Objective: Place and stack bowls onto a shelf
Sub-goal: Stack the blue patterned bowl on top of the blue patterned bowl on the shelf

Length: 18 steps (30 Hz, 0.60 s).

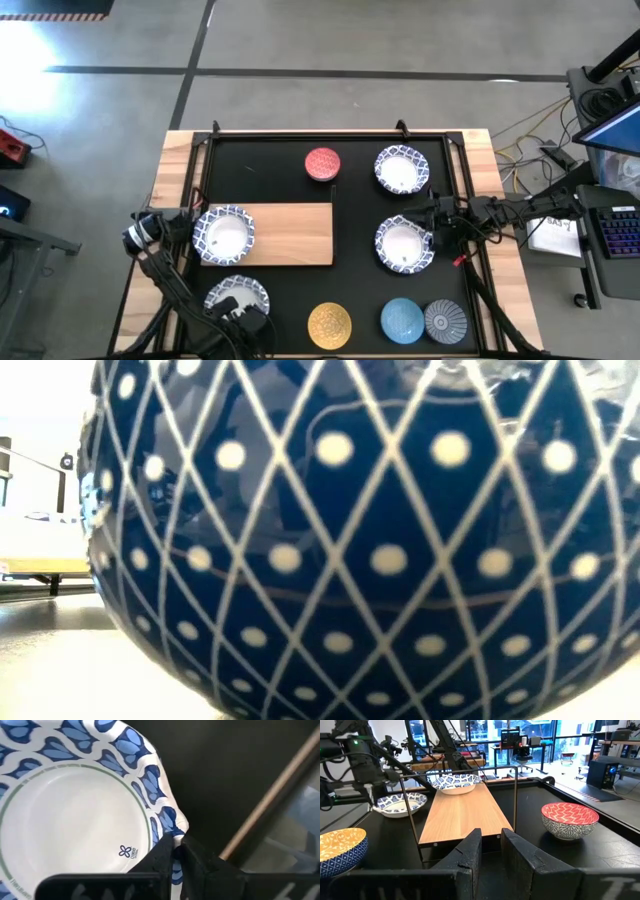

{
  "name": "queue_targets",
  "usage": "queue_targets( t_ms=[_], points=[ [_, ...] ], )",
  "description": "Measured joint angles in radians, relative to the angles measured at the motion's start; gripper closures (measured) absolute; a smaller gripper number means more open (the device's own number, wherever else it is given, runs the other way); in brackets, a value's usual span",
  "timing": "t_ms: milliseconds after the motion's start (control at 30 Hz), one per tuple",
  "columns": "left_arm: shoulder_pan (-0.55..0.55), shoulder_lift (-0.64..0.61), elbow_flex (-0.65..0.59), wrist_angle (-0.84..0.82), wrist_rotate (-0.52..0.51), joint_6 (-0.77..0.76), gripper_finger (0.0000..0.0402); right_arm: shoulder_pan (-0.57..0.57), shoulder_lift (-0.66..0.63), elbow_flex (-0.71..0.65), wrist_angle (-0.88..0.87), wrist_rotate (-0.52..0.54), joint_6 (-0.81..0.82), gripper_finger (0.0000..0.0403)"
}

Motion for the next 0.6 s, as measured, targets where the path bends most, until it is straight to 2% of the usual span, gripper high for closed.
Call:
queue_targets(
  t_ms=[200,400,600],
  points=[
    [0.001,0.0,0.124,-0.033,-0.049,0.087,0.0399,0.0,0.0,0.0,0.0,0.0,0.0,0.0339],
    [0.001,0.0,0.274,-0.263,-0.181,0.125,0.04,0.0,0.0,0.0,0.0,0.0,0.001,0.0339],
    [0.004,0.0,0.363,-0.393,-0.28,0.184,0.04,0.0,0.0,0.0,0.0,0.0,0.001,0.0339]
  ],
)
